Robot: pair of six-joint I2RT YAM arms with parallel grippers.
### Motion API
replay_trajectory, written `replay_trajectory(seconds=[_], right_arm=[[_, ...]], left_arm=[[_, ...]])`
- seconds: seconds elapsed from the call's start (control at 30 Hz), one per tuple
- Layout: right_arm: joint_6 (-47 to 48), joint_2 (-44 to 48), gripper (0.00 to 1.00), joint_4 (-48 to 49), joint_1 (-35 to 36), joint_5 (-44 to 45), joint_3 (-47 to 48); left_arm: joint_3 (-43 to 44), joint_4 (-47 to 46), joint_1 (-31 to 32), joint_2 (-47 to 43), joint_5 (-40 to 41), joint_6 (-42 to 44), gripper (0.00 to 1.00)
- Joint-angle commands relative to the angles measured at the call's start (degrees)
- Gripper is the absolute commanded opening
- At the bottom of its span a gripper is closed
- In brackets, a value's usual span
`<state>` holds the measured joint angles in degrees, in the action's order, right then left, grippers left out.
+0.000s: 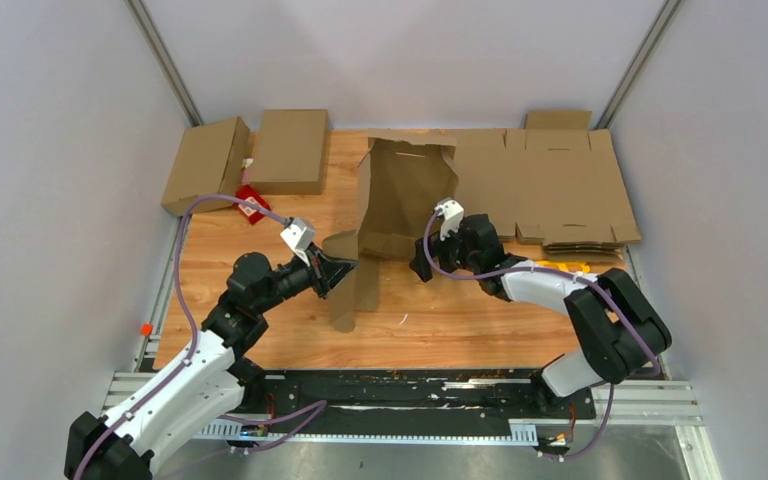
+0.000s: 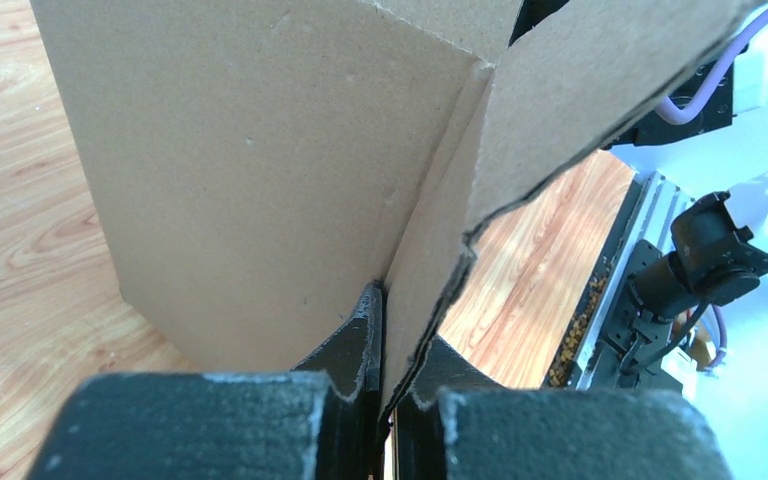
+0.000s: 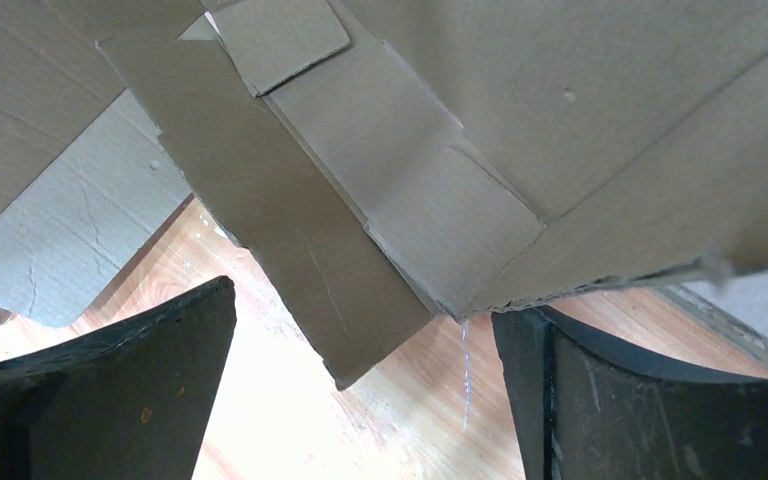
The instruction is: Fold the paper box
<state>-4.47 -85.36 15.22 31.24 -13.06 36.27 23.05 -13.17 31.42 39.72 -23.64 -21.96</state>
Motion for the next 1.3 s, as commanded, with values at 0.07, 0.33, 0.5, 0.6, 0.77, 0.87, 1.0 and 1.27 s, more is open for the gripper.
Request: replay_trajectory(seconds=[0.07,0.33,0.5,0.6,0.77,0.87,1.0,1.27], right_arm=[[1.23,-2.83,1.00,-0.80,-0.03,-0.23,3.62],[-3.75,-3.25,0.80,3.45,0.00,4.72,3.04],[-7.37,-5.87,0.67,5.47,0.04,6.80,4.85],[-9.50,-7.00,0.56,6.07,0.01,8.34,5.94],[-14.37,-8.86,0.43,6.38,0.13,12.88,6.74],[-16.70,-10.26,0.40,7.20,0.50,16.82,6.83],[-16.32,-12.11,0.43,8.46,2.58,19.73,7.60],[-15.55,-13.25,0.51,4.55,7.53,32.82,11.08]], left_arm=[[0.33,5.48,0.04,1.96,-0.44,-2.39,0.06],[0.24,5.34,0.00,1.89,-0.36,-2.39,0.06],[0.25,5.49,-0.02,2.09,-0.01,-2.34,0.06],[0.29,5.50,0.02,2.17,0.08,-2.43,0.06],[0.11,5.13,0.04,2.11,0.09,-2.86,0.06],[-0.30,4.22,0.00,2.37,0.00,-3.45,0.06],[-1.04,2.57,-0.03,2.91,-0.33,-4.20,0.06],[-1.40,2.52,0.00,2.78,1.33,-6.25,0.06]])
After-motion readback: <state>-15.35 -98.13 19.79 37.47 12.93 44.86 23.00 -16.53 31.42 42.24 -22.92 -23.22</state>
